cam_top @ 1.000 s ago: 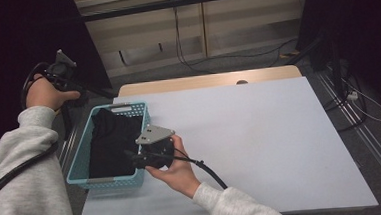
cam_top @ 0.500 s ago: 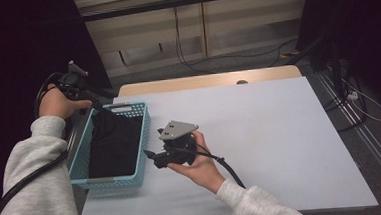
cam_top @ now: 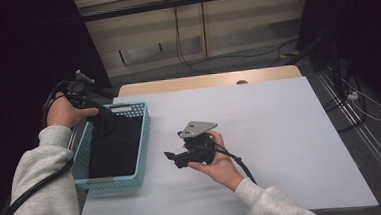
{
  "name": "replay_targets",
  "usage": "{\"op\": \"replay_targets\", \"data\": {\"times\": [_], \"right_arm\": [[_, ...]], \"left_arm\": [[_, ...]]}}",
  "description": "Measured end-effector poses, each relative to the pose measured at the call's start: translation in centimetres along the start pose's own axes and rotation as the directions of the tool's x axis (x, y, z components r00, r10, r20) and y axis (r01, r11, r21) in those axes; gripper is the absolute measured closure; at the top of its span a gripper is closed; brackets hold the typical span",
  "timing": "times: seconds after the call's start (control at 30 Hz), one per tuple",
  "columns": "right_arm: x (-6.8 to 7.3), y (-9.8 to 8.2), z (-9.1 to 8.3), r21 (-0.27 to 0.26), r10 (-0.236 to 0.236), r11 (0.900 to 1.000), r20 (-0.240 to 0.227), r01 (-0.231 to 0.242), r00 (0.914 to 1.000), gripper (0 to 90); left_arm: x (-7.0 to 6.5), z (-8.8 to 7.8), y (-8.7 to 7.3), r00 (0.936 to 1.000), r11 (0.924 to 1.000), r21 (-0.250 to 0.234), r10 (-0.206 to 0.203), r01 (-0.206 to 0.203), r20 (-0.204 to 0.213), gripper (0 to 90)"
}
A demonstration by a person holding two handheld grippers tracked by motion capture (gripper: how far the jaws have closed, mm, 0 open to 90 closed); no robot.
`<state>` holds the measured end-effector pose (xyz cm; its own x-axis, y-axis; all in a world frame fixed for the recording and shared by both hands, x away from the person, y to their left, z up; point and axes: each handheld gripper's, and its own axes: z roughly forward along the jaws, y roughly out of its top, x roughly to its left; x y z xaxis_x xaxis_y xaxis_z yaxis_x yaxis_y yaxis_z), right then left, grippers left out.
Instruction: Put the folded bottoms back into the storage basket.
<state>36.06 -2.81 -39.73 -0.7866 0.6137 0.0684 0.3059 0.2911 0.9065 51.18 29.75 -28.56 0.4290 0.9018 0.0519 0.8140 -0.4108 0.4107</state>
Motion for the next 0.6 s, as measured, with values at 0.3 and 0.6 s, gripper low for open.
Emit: {"op": "replay_targets", "data": {"times": [0.3,0.6], "right_arm": [[-1.6,-2.1,-2.0,0.025,0.010,1.000,0.029,-0.011,0.9995,22.5],[-3.0,-3.5,-3.1,0.038,0.034,0.999,0.058,-0.036,0.9978,22.6]], "left_arm": [[-0.6,2.4,-1.4,0.9978,0.9998,-0.011,-0.016,0.017,0.065,49.3],[-0.7,4.3,-2.5,0.9963,0.9995,0.012,-0.030,0.029,0.080,73.5]]}}
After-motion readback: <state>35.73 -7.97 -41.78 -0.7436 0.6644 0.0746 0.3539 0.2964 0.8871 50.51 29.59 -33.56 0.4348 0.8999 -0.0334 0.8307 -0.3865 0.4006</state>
